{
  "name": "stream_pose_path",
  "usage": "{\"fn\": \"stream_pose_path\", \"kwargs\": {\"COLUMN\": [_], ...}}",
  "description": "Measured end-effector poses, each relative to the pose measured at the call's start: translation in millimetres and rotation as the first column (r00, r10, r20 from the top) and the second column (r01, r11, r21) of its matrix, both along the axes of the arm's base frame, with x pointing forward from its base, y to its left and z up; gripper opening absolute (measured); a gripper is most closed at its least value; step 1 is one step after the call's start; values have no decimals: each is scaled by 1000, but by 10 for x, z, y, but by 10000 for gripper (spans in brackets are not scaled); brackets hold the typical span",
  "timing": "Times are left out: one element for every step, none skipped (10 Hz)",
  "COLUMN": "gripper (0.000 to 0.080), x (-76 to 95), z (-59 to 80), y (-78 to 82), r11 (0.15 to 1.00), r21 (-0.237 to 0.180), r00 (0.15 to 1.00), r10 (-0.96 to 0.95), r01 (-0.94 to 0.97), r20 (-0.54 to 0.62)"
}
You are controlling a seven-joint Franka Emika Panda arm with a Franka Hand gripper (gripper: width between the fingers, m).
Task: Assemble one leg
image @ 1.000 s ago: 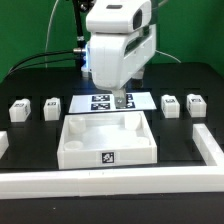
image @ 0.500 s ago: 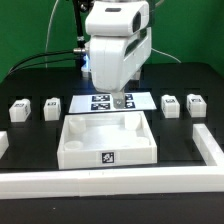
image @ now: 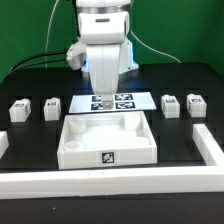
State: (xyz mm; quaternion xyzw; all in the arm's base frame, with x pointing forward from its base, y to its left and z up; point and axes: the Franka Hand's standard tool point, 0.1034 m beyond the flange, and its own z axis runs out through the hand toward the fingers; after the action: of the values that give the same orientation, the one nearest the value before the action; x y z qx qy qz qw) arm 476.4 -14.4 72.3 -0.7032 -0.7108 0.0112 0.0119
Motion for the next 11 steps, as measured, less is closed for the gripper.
{"fn": "stream_pose_path", "kwargs": {"gripper": [650, 650, 650, 650, 650, 650, 650, 650, 650, 650, 650], "x": [-82, -91, -94, -96, -110, -207, -315, -408, -489, -524, -543], "z": [-53, -58, -63, -69, -101, -163, -220, -289, -387, -443, -493], "y": [-19, -19, -19, -19, -25, -48, -93, -111, -94, -87, -90], "r11": [1000, 1000, 1000, 1000, 1000, 999, 998, 999, 998, 998, 998], "r21": [0, 0, 0, 0, 0, 2, 6, 9, 13, 16, 19], "r00": [1000, 1000, 1000, 1000, 999, 998, 998, 997, 996, 995, 994], "r10": [-2, -5, -6, -5, 31, 55, 57, 54, 56, 55, 54], "r01": [2, 5, 6, 5, -31, -55, -57, -54, -55, -54, -52], "r20": [-3, -6, -7, -8, -16, -31, -35, -50, -71, -83, -94]}}
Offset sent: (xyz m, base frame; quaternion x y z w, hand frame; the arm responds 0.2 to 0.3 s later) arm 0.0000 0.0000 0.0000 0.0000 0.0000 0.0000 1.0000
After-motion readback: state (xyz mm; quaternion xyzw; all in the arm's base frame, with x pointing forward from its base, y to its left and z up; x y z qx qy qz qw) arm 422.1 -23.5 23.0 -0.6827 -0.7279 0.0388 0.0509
